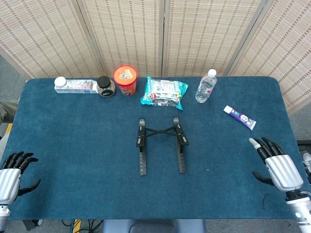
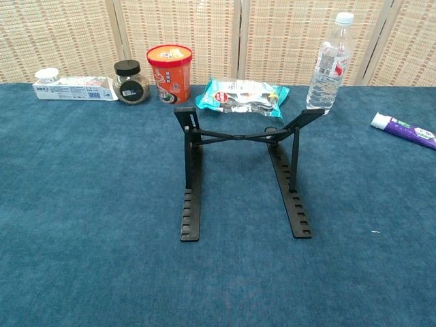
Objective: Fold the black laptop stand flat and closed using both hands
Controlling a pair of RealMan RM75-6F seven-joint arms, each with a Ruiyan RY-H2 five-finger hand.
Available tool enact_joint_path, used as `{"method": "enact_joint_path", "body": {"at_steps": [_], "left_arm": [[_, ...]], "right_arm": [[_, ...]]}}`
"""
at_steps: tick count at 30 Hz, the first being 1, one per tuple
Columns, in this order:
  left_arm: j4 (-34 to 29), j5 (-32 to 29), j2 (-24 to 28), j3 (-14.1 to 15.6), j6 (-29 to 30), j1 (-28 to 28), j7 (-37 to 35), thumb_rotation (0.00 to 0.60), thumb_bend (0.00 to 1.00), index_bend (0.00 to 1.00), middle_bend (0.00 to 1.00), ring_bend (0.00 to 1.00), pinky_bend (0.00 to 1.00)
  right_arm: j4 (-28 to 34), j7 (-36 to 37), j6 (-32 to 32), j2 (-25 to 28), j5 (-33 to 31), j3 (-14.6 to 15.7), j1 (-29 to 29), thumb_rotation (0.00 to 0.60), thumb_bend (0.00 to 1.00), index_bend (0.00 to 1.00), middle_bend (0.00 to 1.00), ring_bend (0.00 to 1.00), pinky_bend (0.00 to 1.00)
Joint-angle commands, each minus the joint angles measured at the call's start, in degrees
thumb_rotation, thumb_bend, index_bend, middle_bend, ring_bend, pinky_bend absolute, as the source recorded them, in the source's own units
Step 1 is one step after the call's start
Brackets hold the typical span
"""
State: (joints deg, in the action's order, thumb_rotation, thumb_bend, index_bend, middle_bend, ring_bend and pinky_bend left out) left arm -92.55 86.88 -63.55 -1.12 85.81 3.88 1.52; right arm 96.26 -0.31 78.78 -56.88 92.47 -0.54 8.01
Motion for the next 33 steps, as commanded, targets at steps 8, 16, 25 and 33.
{"method": "enact_joint_path", "body": {"at_steps": [8, 16, 25, 33], "left_arm": [[-1.1, 0.3, 0.5, 0.2, 0.1, -0.1, 0.5, 0.6, 0.17, 0.29, 0.2, 0.11, 0.07], [-2.1, 0.3, 1.0, 0.3, 0.2, -0.3, 1.2, 0.6, 0.17, 0.29, 0.2, 0.11, 0.07], [-3.2, 0.1, 1.5, 0.3, 0.3, -0.5, 2.0, 0.6, 0.17, 0.29, 0.2, 0.11, 0.07], [-3.4, -0.1, 1.7, 0.3, 0.3, -0.5, 2.3, 0.6, 0.17, 0.29, 0.2, 0.11, 0.07]], "right_arm": [[2.9, 19.6, -14.7, 4.1, 4.9, 2.2, 10.5, 0.6, 0.14, 0.0, 0.2, 0.09, 0.19], [1.1, 26.3, -21.8, 3.2, 8.2, 2.9, 17.6, 0.6, 0.15, 0.0, 0.21, 0.1, 0.19], [-1.6, 29.2, -27.5, -1.9, 9.4, 2.6, 24.8, 0.6, 0.15, 0.0, 0.21, 0.1, 0.19], [-4.9, 31.7, -30.4, -8.0, 8.8, 1.2, 30.3, 0.6, 0.15, 0.0, 0.21, 0.1, 0.19]]}}
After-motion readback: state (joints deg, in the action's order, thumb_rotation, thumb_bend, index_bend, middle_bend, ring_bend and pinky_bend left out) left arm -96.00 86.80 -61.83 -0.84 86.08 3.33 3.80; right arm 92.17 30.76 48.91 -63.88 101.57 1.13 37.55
